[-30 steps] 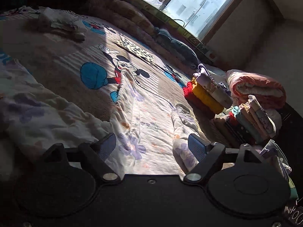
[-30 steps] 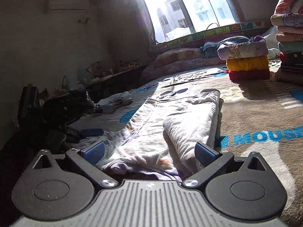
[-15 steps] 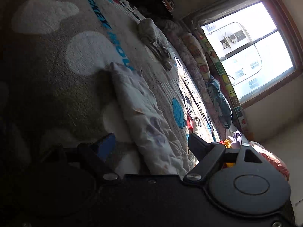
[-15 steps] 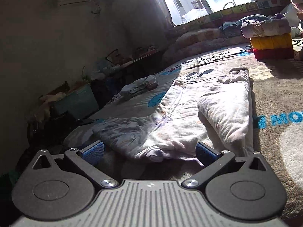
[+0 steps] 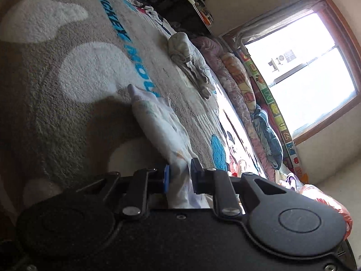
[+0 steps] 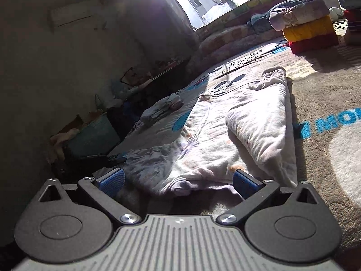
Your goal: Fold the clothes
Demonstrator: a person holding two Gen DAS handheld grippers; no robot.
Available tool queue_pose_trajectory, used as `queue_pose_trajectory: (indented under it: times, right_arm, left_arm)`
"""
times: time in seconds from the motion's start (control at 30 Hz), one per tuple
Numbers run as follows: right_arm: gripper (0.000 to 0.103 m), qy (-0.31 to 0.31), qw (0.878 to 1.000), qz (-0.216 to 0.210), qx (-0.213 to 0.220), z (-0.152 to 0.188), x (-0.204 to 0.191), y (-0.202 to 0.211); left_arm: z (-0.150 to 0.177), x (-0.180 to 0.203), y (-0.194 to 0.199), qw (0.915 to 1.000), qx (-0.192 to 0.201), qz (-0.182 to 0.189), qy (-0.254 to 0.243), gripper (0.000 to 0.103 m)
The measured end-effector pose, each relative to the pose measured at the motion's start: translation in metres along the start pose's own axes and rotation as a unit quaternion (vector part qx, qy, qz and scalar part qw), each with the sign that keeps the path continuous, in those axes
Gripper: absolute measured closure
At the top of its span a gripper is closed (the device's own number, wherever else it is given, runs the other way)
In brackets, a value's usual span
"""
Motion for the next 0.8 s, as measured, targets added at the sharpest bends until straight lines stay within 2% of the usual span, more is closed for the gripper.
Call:
queue_pose_trajectory:
  times: [0.03,0.13,0.23,0.27,0.33,0.43,0.53,0.6,0.67,0.7,0.73,0.8]
  right_arm:
    - [0.002,-0.004,1.000,-0.003,0.005,-0.002,0.001,0.002]
    - [0.002,-0.028,0.999,-0.013,0.034,-0.008,0.006,0.011]
    - [0.008,-0.045,0.997,-0.017,0.057,-0.013,0.013,0.018]
    - [0.009,-0.050,0.997,-0.018,0.064,-0.015,0.016,0.021]
    - [0.011,-0.057,0.995,-0.019,0.077,-0.018,0.020,0.026]
    - [0.019,-0.069,0.993,-0.026,0.093,-0.023,0.025,0.033]
    - [0.027,-0.073,0.992,-0.029,0.099,-0.024,0.029,0.037]
    - [0.027,-0.073,0.992,-0.029,0.097,-0.023,0.031,0.037]
    - [0.027,-0.073,0.992,-0.033,0.094,-0.023,0.031,0.036]
    - [0.027,-0.073,0.993,-0.036,0.091,-0.022,0.030,0.035]
    - [0.027,-0.073,0.993,-0.038,0.086,-0.021,0.029,0.033]
    - [0.027,-0.080,0.993,-0.041,0.078,-0.018,0.029,0.028]
  left_arm:
    - [0.005,0.013,0.004,0.9996,0.007,0.009,-0.025,0.090]
    - [0.019,0.051,0.017,0.9937,0.030,0.036,-0.102,0.091]
    - [0.037,0.088,0.031,0.9800,0.052,0.060,-0.183,0.091]
    - [0.048,0.104,0.034,0.9712,0.060,0.068,-0.220,0.091]
    - [0.076,0.134,0.040,0.9480,0.074,0.088,-0.297,0.090]
    - [0.116,0.160,0.043,0.9177,0.071,0.116,-0.373,0.091]
    - [0.153,0.171,0.036,0.8923,0.048,0.126,-0.431,0.091]
    - [0.177,0.172,0.024,0.8738,0.028,0.119,-0.471,0.091]
    - [0.199,0.168,0.013,0.8558,-0.013,0.114,-0.504,0.089]
    - [0.203,0.166,0.012,0.8520,-0.023,0.114,-0.511,0.079]
    - [0.203,0.166,0.016,0.8508,-0.030,0.123,-0.510,0.059]
    - [0.193,0.168,0.028,0.8553,-0.034,0.149,-0.495,0.036]
Point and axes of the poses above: each gripper's, at about its wrist camera, not at the fingertips, and y roughly against the way its jaws point, x to its right, z to its underside, the point moved 7 cm from there along -y, roughly the way its jaws point, and after that the axes turned 13 degrees about -z, right-handed, at the moved point
